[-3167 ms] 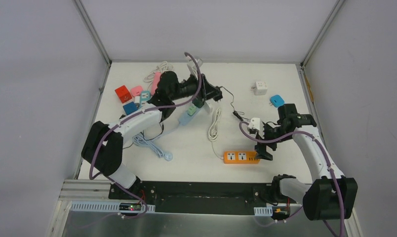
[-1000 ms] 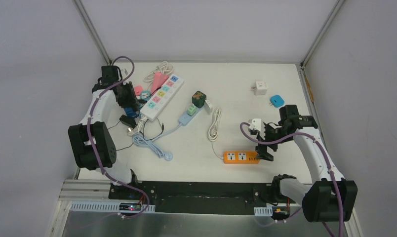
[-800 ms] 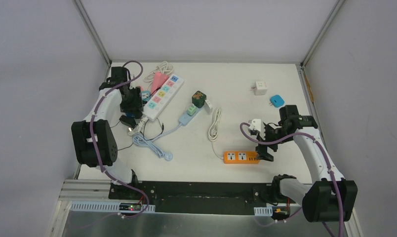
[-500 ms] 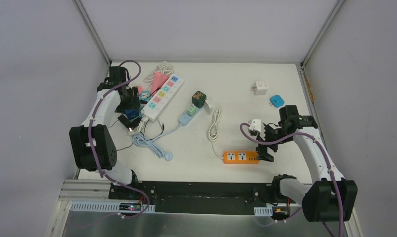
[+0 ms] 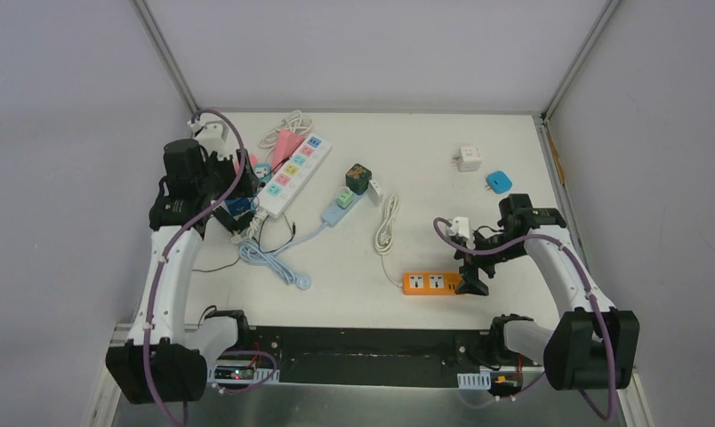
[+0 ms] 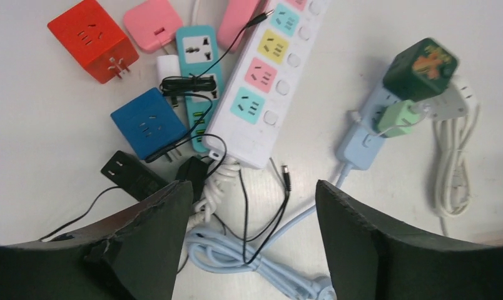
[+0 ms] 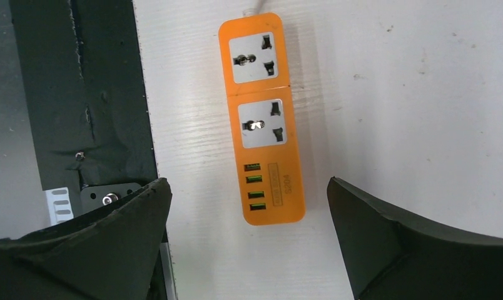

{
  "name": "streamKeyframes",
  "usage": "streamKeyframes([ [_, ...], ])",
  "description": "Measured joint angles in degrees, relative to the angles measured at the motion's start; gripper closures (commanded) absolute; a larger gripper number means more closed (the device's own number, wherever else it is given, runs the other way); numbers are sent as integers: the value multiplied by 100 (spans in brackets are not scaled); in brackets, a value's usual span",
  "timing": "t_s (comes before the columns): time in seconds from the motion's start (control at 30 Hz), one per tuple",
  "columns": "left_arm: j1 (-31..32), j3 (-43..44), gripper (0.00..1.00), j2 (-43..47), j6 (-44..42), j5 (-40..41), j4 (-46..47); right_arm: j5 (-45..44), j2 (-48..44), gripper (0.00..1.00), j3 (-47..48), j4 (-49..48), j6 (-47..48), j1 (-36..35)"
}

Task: Pull the plug off the socket
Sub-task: Place the plug at the center of the board, then move the socket to the center of the board.

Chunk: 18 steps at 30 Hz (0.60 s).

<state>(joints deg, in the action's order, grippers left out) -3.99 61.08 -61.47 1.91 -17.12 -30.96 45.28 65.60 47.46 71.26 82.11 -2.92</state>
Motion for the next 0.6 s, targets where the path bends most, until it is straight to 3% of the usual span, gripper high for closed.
streamKeyframes([
  [0.13,20,-605,15,852,26,-168,354,59,28,0,-210,-179,-20,-186],
  [0.23,20,-1054,15,1377,46,-260,463,-114,-138,0,-481,-844,-437,-769],
  [0.43,22,-1198,14,1652,90,-243,444,-846,-55,0,-647,-2022,-1303,-2111],
  [0.6,22,-1198,13,1775,175,-245,444,-1547,444,3,-697,-2638,-1692,-2708],
])
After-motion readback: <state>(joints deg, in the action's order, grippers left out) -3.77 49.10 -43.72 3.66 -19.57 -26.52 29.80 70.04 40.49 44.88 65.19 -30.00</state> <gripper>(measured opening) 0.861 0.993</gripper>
